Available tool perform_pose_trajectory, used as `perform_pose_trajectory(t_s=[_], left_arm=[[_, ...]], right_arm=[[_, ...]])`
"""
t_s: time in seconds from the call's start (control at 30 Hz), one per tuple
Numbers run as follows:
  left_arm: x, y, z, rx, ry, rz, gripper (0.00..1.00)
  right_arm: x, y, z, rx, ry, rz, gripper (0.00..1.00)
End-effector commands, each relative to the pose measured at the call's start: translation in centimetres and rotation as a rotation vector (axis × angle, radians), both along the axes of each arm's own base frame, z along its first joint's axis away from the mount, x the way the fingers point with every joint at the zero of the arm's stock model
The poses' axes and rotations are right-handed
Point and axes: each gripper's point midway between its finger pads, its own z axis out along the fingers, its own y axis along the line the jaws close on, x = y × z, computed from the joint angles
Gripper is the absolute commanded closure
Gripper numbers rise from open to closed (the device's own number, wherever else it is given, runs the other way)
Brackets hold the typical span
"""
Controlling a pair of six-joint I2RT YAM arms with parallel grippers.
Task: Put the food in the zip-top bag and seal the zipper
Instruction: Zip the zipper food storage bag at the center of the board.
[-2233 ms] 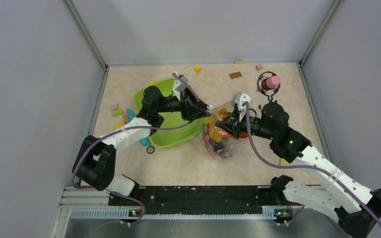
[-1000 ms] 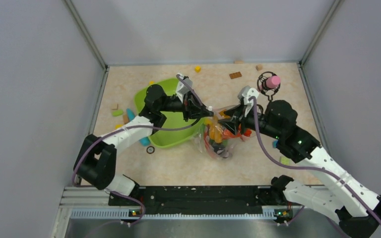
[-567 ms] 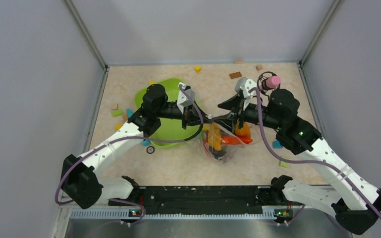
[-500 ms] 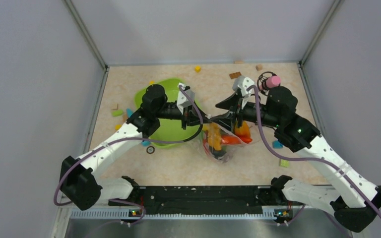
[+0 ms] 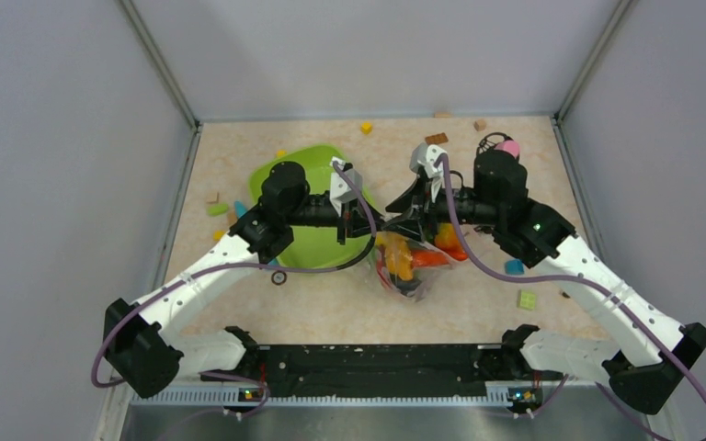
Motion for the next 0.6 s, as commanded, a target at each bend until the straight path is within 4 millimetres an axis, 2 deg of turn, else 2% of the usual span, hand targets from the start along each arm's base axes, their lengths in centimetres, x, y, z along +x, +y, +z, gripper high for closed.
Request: perform_pose_trajectory(t_s=[0.0, 0.13, 0.23, 0.43, 0.47, 0.5, 0.57], left_arm=[[-0.1, 0.0, 1.8, -0.043, -0.02, 0.009, 1.0], [-0.3, -0.2, 1.8, -0.046, -0.009, -0.008, 1.0], [-0.5, -0.2, 1.7, -0.046, -0.01, -0.022, 1.0], [-0.5, -0.2, 1.9, -0.05, -0.009, -0.015, 1.0], [-0.5, -0.2, 1.9, -0.05, -0.005, -0.014, 1.0], [-0.4, -0.2, 1.9, -0.05, -0.002, -0.008, 1.0], [0.1, -0.2, 1.8, -0.051, 0.024, 0.031, 1.0]], right_arm=[[-0.3, -0.3, 1.9, 0.023, -0.071, 0.019, 0.61], [-0.2, -0.5, 1.8, 0.018, -0.084, 0.006, 0.68], [0.2, -0.5, 1.7, 0.012, -0.091, -0.006, 0.7], [0.5, -0.4, 1.1, -0.013, -0.082, -0.009, 0.84], [0.6, -0.4, 1.0, -0.018, -0.081, -0.014, 0.88], [0.9, -0.6, 1.0, -0.02, -0.079, -0.032, 0.99], [1.3, -0.8, 0.9, -0.025, -0.08, -0.062, 1.0]])
